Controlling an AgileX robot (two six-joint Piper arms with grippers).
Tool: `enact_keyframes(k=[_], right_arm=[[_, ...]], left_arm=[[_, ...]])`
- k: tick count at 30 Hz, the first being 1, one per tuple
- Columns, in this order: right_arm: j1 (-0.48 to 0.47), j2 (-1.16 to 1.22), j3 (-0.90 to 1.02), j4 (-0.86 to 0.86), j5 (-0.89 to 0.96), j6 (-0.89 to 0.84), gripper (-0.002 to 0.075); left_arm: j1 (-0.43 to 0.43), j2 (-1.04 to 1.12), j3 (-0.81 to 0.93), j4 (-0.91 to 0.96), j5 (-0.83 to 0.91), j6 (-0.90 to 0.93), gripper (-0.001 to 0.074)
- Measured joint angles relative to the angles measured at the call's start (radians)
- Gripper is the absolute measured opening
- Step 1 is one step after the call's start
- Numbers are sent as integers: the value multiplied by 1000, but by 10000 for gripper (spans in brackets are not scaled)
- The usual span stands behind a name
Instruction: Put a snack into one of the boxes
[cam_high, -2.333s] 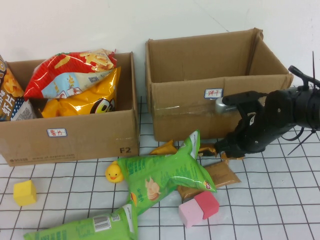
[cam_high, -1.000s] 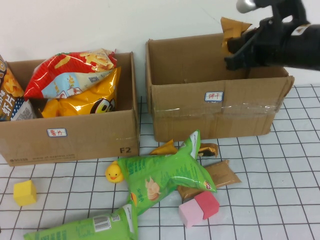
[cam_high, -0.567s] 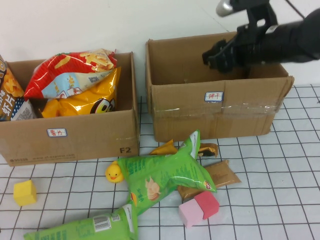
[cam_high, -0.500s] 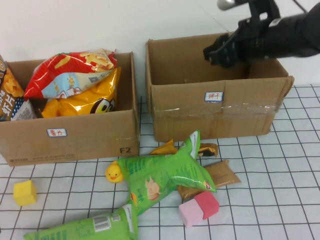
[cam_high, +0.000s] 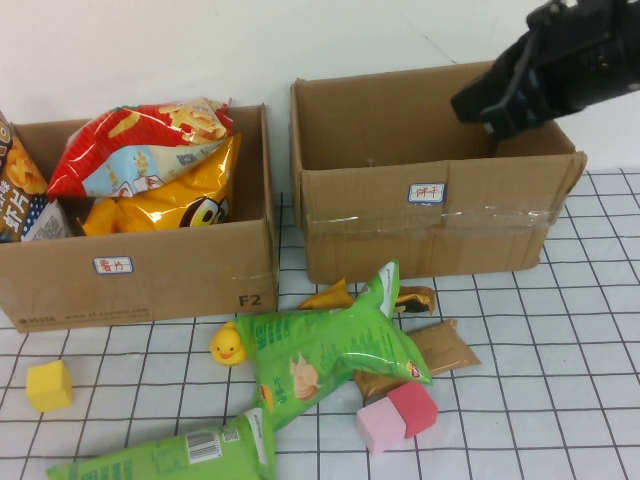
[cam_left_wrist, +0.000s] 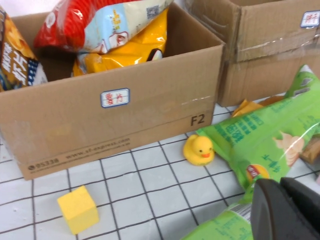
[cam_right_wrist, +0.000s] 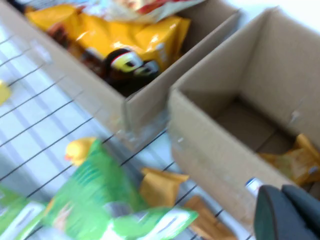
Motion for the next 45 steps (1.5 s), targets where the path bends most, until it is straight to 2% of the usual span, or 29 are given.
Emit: enact_keyframes(k=[2,6,9,13,19,25,31,40,45], right_arm=[[0,-34,29,9,11,5,4],[0,-139,181,86,-78,-26,2],[0,-282,382,234,-180,-175,2],[0,-444,562,411,-214,-360,1],[0,-684,749,554,-252,-506,1],[0,-939,884,575,-277,-594,1],[0,-1114,974,582,-277,-608,1],[0,-1159,1099,582,-273,-614,1],[0,-1161,1210,582,-450,-614,0]], left_arm=[[0,0,0,15,2,0,-1],[0,0,14,30,-9,0,-1],[0,0,42,32,-20,0,-1],[0,0,61,32,-20,0,-1],[0,0,86,32,-1,-2,-1],[0,0,87,32,35,-2,-2],[0,0,87,32,37,-2,-2],[0,0,87,32,39,-2,-2],[0,0,87,32,39,0,-2]])
